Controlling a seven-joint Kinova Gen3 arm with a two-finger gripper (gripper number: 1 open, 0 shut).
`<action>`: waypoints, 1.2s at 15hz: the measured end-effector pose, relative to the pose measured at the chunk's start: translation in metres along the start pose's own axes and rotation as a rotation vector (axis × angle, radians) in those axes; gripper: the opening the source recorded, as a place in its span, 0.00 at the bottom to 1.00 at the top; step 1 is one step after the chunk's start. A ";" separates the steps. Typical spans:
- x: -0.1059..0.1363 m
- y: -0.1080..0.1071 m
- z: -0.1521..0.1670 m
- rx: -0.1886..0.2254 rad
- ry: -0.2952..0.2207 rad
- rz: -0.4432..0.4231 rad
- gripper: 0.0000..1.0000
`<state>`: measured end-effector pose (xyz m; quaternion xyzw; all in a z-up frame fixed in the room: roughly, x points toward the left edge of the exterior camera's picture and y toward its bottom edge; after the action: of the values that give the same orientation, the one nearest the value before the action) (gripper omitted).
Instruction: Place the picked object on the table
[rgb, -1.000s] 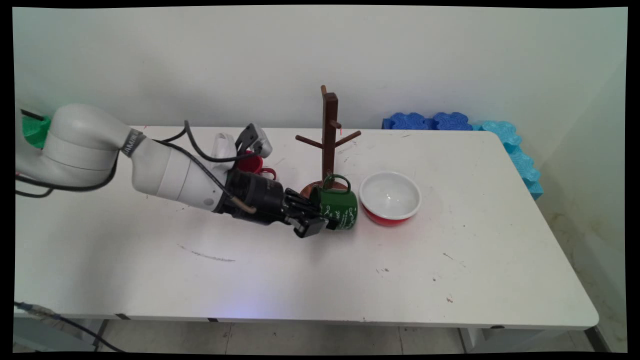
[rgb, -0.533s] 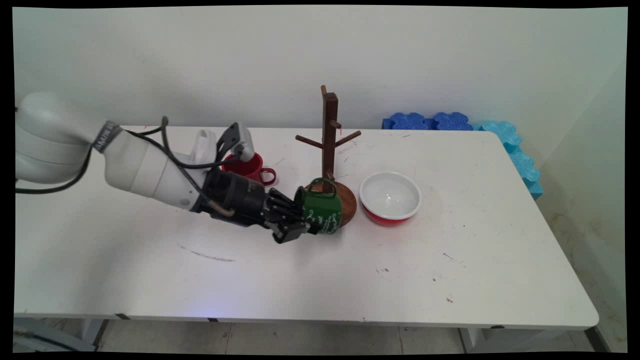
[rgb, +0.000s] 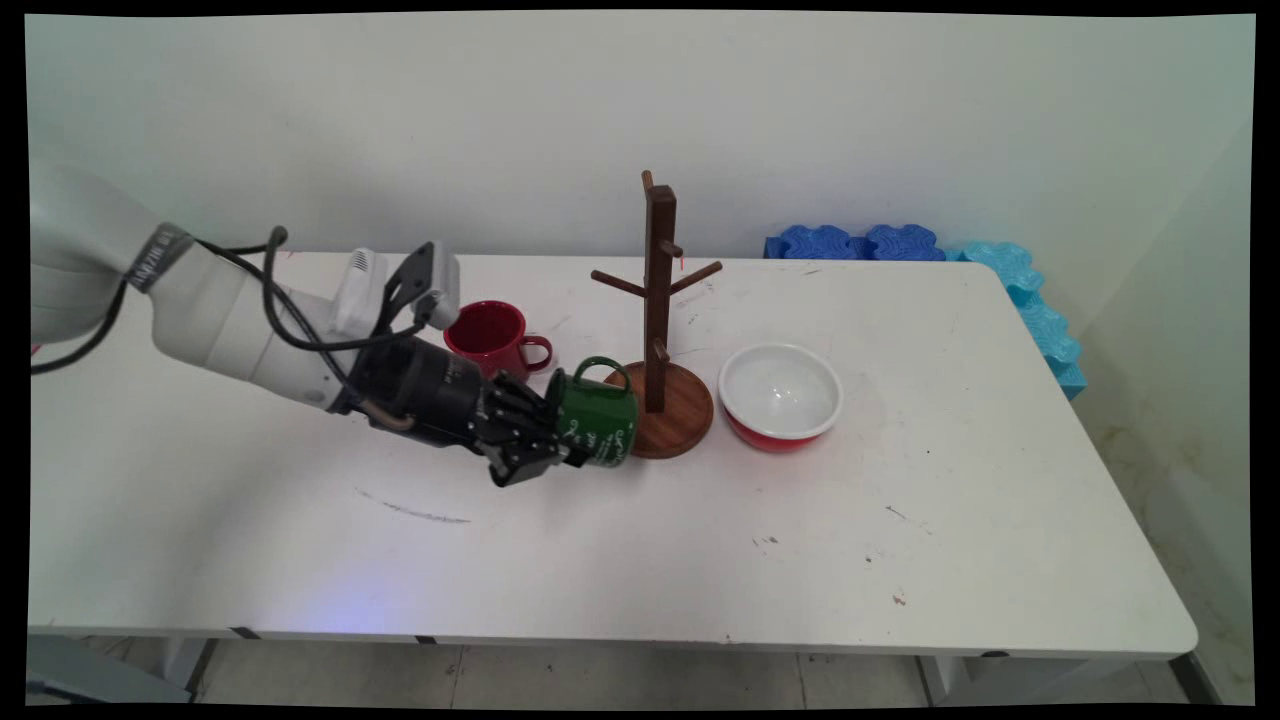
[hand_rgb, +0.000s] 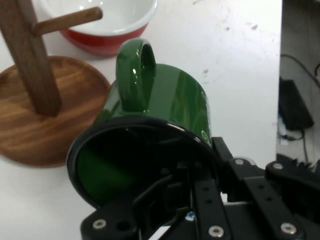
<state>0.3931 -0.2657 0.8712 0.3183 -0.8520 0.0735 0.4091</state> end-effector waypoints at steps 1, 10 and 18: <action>-0.001 -0.001 -0.002 0.001 -0.005 0.010 0.00; -0.004 -0.021 -0.023 0.032 -0.110 0.189 0.00; -0.003 -0.030 -0.031 0.080 -0.254 0.352 0.00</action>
<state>0.4328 -0.2759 0.8846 0.1873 -0.9356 0.1369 0.2663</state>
